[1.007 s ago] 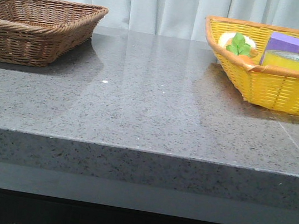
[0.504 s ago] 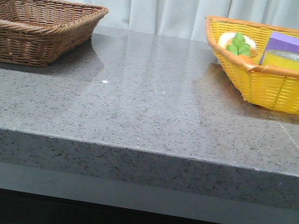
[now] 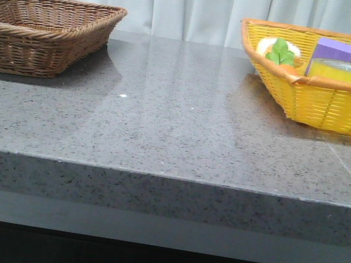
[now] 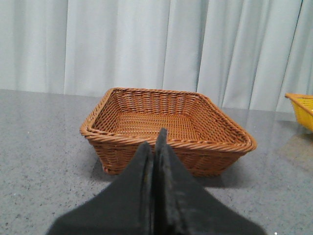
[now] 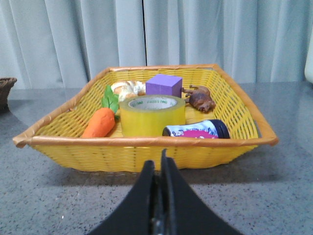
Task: Transfer tape with both arms
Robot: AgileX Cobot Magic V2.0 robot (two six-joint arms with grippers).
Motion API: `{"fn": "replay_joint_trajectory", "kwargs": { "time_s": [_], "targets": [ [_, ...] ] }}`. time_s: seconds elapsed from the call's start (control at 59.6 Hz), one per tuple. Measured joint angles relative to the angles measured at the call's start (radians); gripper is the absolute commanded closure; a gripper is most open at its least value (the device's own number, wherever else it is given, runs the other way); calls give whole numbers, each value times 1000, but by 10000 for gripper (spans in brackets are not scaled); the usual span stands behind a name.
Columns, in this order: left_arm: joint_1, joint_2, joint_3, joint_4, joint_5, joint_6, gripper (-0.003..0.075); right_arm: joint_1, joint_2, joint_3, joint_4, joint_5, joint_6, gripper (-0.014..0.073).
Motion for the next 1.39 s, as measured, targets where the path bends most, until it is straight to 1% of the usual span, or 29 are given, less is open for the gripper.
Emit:
{"fn": "replay_joint_trajectory", "kwargs": {
  "time_s": [0.117,0.285,0.487,0.638,0.739,0.806,0.957,1.175,1.225,1.276,1.292,1.343,1.36,1.393],
  "targets": [
    [0,0,-81,0,39,0,741,0,0,-91,0,91,0,660],
    [0,26,-260,0,142,0,741,0,5,-273,-2,230,2,660],
    [0,185,-499,0,329,0,741,0,138,-499,-2,400,2,660],
    [0,332,-633,0,470,0,741,0,274,-646,-2,539,2,660],
    [0,413,-664,0,515,0,741,0,374,-722,-2,639,0,660],
    [0,455,-666,0,539,0,741,0,433,-748,-2,679,0,660],
    [0,539,-666,0,546,0,741,0,551,-749,-2,704,0,660],
    [0,642,-666,2,546,0,740,0,669,-749,-6,719,0,654],
    [0,664,-666,2,546,0,731,0,694,-749,-9,719,0,624],
    [0,687,-666,2,546,0,691,0,712,-749,-11,719,0,558],
    [0,692,-666,2,546,0,673,0,719,-749,-11,719,0,520],
    [0,711,-666,2,546,0,589,0,731,-749,-12,717,0,418],
    [0,715,-666,2,546,0,544,0,734,-749,-12,717,0,370],
    [0,724,-666,2,544,0,476,0,742,-749,-13,715,0,305]
  ]
}}
